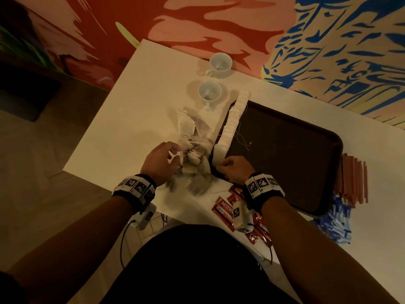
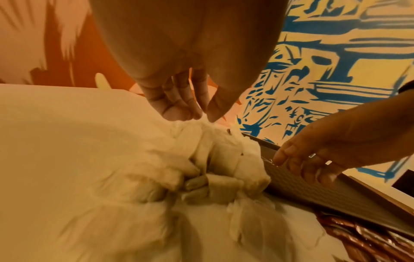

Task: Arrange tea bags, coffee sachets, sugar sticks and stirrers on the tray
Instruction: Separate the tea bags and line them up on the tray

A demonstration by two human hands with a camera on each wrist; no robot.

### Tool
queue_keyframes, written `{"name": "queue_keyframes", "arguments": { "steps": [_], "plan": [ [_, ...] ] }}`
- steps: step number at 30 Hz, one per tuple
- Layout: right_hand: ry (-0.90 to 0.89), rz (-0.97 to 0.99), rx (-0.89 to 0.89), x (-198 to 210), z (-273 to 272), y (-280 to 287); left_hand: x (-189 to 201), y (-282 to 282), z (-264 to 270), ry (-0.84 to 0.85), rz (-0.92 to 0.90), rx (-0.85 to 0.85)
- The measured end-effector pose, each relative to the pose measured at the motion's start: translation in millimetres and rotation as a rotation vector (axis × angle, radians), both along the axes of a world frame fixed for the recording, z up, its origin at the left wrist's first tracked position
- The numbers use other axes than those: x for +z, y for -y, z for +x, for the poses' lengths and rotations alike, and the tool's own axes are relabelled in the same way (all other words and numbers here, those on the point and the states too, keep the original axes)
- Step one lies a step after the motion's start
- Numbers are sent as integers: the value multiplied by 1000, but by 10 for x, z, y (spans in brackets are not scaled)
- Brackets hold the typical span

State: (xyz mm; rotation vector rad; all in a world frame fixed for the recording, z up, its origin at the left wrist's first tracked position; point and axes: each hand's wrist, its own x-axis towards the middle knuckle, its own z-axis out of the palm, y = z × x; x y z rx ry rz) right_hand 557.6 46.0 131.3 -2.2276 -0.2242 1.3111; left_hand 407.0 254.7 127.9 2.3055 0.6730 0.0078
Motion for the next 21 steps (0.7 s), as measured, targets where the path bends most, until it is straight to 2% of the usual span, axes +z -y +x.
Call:
{"name": "queue_keyframes", "arguments": {
  "steps": [2,4,8,13,17,21],
  "plan": [
    [54,-26,74,-33,-71,-85,-31,3,-102,-56,-25,76],
    [110,-55,110,-61,-129,-183,-68,17,-169,-73,-35,82],
    [218,-123,113,-121,-174,-351,-117,39,-103,-118,28,-58],
    [298,-183,121,-186,-200,-461,-147,97,144,-137,271,-292],
    [280,-171,83,-218,-208,-453,-145,120,317,-199,352,-351],
    [205,-55,-14,-218,-171,-378,-154,108,361,-221,364,-387]
  ]
}}
